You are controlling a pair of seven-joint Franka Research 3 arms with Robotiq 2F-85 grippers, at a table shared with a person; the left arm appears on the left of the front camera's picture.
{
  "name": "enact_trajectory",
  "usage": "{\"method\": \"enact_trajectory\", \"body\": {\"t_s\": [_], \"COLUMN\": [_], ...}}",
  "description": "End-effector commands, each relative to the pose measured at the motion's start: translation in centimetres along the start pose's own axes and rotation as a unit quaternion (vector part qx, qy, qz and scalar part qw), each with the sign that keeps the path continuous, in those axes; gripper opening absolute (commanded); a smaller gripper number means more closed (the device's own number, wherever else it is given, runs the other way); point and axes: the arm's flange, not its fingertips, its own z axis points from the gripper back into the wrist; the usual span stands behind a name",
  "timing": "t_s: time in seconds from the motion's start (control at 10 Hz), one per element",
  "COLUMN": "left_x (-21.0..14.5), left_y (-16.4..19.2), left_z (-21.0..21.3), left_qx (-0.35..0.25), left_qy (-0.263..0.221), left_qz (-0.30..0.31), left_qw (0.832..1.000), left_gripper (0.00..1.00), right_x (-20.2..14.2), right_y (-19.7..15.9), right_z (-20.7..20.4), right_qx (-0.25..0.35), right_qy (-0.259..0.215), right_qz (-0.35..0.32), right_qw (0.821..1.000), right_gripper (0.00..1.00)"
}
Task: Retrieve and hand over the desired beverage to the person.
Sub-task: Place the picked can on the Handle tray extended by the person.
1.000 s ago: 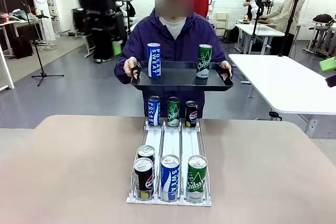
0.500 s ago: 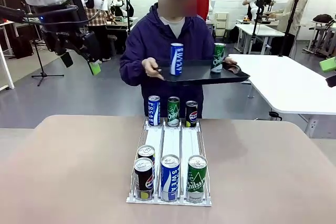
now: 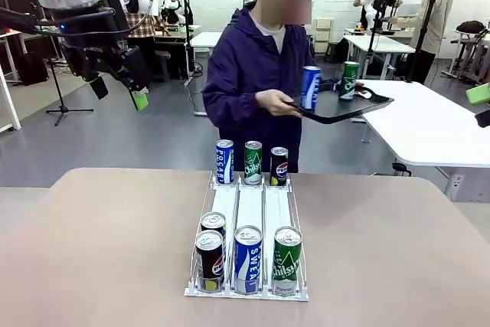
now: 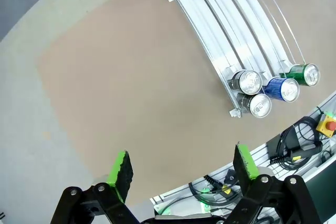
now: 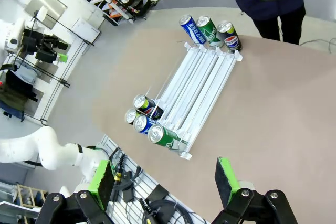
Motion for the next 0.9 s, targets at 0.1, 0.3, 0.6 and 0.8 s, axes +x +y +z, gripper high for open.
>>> {"method": "enact_trajectory", "body": {"t_s": [0.1, 0.3, 0.6, 0.8], "left_x": [-0.1, 0.0, -6.2, -11.5], "left_y": [0.2, 0.0, 4.4, 8.2], "left_z": [0.1, 0.0, 5.0, 7.5], "left_qx": [0.007, 0.000, -0.201, -0.285], "left_qy": [0.000, 0.000, -0.082, -0.200], "left_qz": [0.000, 0.000, -0.170, -0.166], "left_qw": [1.000, 1.000, 0.961, 0.922], "left_gripper": [1.00, 1.00, 1.00, 1.00], "right_x": [-0.1, -0.1, -0.1, -0.1], "right_y": [0.0, 0.0, 0.0, 0.0], "right_z": [-0.3, -0.3, -0.3, -0.3], "right_qx": [-0.006, -0.006, -0.006, -0.006], "right_qy": [0.002, 0.002, 0.002, 0.002], "right_qz": [0.002, 0.002, 0.002, 0.002], "right_qw": [1.000, 1.000, 1.000, 1.000], "right_gripper": [1.00, 1.00, 1.00, 1.00]}}
